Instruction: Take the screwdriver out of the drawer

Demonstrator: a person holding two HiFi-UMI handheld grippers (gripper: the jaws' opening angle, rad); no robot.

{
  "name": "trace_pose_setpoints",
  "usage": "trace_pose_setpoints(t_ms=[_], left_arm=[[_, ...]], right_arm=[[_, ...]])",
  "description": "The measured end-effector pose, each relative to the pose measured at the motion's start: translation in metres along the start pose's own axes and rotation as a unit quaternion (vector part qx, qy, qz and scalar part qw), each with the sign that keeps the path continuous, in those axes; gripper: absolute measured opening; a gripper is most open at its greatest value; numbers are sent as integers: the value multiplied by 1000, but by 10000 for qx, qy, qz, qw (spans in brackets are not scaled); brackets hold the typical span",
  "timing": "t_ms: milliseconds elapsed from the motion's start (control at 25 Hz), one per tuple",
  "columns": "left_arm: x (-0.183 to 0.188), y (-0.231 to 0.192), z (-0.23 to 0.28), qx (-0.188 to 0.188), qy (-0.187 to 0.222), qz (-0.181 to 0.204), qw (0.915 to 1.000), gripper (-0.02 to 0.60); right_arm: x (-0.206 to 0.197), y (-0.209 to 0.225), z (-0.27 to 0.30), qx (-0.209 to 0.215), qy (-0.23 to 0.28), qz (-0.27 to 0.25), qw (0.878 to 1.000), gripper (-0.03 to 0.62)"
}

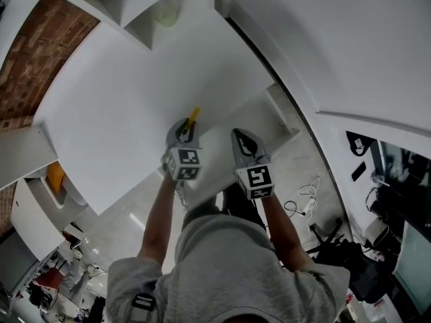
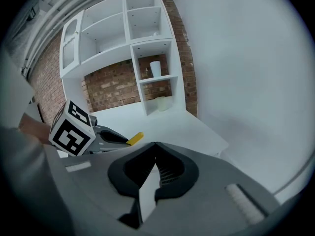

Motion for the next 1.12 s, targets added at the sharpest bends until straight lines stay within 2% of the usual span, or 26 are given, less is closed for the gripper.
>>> trace_pose_setpoints(t_ms=[440, 840, 1120], left_arm=[[-13, -1, 36, 81, -221, 4, 9997, 86], [-7, -4, 44, 185, -369, 117, 9991, 86], [-3, -3, 41, 346, -239, 33, 9991, 106]], right_arm=[[-6, 25, 14, -32, -217, 185, 9996, 3], [-10, 36, 15, -154, -180, 233, 9994, 3], [-9, 37, 10, -127, -181, 333, 9992, 3]])
Point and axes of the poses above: the fingertips, and each gripper's own axes: z forward along the fingers, y to its right, x out of its top, the point moved 8 cm from there along -z, backward along the fingers, and after that the axes turned 3 degrees about z, right-handed, at the moved point
